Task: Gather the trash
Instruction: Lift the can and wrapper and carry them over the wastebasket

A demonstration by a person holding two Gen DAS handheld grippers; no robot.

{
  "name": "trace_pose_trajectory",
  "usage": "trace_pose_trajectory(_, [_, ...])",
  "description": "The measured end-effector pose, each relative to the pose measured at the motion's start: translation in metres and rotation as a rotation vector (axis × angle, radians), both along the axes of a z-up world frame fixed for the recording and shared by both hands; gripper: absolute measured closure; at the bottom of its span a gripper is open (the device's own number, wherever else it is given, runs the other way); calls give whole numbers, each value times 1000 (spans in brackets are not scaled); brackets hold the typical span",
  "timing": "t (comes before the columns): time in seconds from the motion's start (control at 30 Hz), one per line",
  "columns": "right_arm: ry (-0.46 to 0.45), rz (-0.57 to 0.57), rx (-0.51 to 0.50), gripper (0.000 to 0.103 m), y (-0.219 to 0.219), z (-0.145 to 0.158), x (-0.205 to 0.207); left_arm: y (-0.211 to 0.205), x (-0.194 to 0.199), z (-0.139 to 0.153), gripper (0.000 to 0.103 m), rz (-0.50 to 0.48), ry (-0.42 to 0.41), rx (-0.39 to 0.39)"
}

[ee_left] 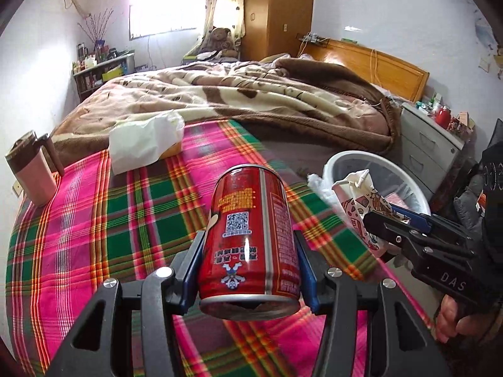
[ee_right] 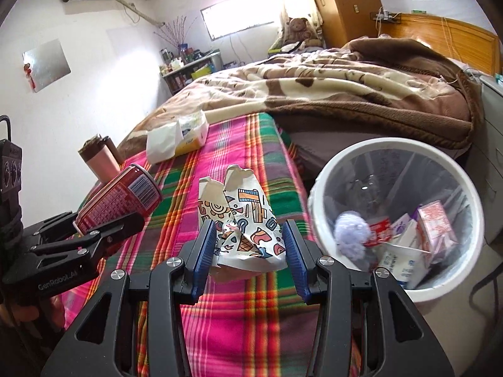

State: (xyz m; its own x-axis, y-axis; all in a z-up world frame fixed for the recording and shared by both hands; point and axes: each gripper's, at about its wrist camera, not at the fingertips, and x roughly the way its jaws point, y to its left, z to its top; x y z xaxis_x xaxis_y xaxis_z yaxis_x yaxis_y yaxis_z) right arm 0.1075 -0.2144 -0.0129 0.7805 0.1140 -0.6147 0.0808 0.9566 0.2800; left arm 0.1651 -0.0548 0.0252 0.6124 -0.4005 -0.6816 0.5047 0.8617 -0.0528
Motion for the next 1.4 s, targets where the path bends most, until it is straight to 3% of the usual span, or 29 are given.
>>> trace_pose_trajectory(0.6, [-52, -160, -4, 58, -70, 11, -43, -78, -41, 11, 49, -120, -57, -10])
trace_pose_trajectory(0.9, [-42, -240, -20, 58, -102, 9, -46, -123, -45, 6, 49, -173, -31, -23])
trace_pose_trajectory(1.4, [4, -277, -64, 58, -134, 0, -39, -170, -46, -8, 49, -167, -20, -1])
